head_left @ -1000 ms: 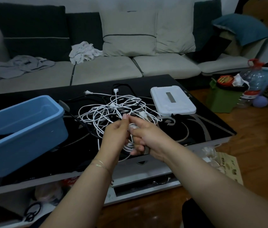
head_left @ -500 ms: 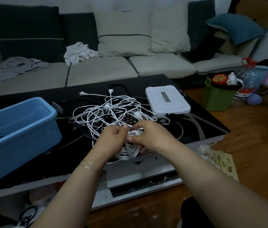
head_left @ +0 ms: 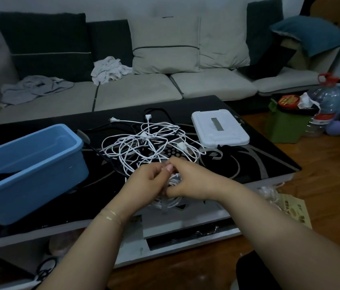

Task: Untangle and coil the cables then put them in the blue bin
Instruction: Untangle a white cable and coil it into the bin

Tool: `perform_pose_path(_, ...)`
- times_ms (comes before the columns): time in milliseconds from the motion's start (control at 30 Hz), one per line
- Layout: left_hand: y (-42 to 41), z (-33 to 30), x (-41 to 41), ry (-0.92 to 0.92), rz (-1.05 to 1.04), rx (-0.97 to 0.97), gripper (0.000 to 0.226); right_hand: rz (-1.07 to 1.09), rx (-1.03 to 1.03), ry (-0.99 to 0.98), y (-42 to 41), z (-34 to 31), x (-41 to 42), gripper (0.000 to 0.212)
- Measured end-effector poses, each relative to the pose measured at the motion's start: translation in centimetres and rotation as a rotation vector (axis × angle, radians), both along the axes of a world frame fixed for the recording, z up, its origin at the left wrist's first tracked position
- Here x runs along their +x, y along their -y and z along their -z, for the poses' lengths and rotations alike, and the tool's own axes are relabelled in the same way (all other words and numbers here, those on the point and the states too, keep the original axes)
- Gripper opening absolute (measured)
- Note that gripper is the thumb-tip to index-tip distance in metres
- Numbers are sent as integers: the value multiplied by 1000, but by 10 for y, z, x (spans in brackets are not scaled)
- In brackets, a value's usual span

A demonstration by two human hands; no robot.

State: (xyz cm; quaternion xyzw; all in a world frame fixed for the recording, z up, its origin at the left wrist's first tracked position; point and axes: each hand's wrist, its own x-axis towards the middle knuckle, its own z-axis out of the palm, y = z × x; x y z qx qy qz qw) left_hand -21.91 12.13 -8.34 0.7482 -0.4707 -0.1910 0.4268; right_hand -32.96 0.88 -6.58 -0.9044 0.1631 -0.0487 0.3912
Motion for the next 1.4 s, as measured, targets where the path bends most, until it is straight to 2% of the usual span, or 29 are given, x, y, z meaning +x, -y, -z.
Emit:
perform_pose_path(133,-7,3,0,270,-40,41,30,-6,-21,39,-4,5,6,33)
perform_pose_path(233,-10,4,-1,448,-72,28,28,37,-112,47,-6,9,9,28)
perform_pose_path(367,-11,7,1,520,-90,-30,27,79,-231,96,-10,12,13,23)
perform_pose_path(433,-13,6,2,532,-101,-57,26,96,-183,129,-12,16,16,25)
perform_pose_path(533,-16,2,2,637,-94,-99,27,116,150,162,-19,20,20,23)
perform_pose_path(633,-17,-2,0,796,-72,-109,41,111,447,151,-18,18,20,24)
perform_pose_path(800,-20,-6,0,882,-76,-139,38,93,986,160,-8,6,12,28)
perform_pose_path(900,-20,-4,-2,939,-65,-160,38,93,1142,111,-2,3,10,17)
perform_pose_path(967,-19,-2,-6,978,-46,-163,38,141,1160,95,-2,6,11,22)
perform_pose_path(1067,-16,1,-14,1074,-17,-223,32,161,1157,89,0,11,12,15)
perform_pose_path(1200,-14,6,-19,1134,38,-247,35,78,1132,-96,7,6,7,17)
perform_pose_path(1267,-13,9,-22,1146,49,-228,36,109,1109,-100,8,7,9,17)
perform_pose_path(1333,-12,10,-23,1145,42,-214,31,196,1020,-33,7,12,13,19)
perform_pose_path(1400,-11,10,-24,1114,27,-179,29,285,826,31,5,15,15,18)
